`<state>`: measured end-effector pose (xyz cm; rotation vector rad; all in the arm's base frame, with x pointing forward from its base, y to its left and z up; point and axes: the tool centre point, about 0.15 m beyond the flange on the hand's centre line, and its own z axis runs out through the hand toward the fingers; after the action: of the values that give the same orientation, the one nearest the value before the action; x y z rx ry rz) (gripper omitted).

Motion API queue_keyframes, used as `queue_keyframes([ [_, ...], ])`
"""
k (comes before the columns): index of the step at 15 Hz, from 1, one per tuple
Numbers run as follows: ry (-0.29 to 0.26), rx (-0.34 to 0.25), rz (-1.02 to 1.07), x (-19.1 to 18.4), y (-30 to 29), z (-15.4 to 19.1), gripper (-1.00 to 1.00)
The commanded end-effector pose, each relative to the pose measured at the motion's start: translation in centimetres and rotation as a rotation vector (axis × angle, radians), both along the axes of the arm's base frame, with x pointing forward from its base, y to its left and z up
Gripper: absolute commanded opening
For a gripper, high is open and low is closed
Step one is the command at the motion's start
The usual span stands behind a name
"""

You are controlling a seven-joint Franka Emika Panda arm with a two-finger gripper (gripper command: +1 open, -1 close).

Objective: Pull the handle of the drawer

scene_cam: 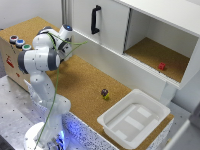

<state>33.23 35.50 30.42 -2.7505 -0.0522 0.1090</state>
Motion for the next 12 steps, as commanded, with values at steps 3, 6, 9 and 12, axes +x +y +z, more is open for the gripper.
queue_keyframes([
  [3,0.0,0.116,0.027,-0.35,0.17,-1.92,-1.0],
  [6,-0.005,0.101,0.036,-0.57,0.32,-2.02,-1.0],
  [9,-0.012,0.097,0.031,-0.53,0.14,-1.91,-1.0],
  [12,-0.013,0.102,0.015,-0.67,-0.61,-1.95,-1.0],
])
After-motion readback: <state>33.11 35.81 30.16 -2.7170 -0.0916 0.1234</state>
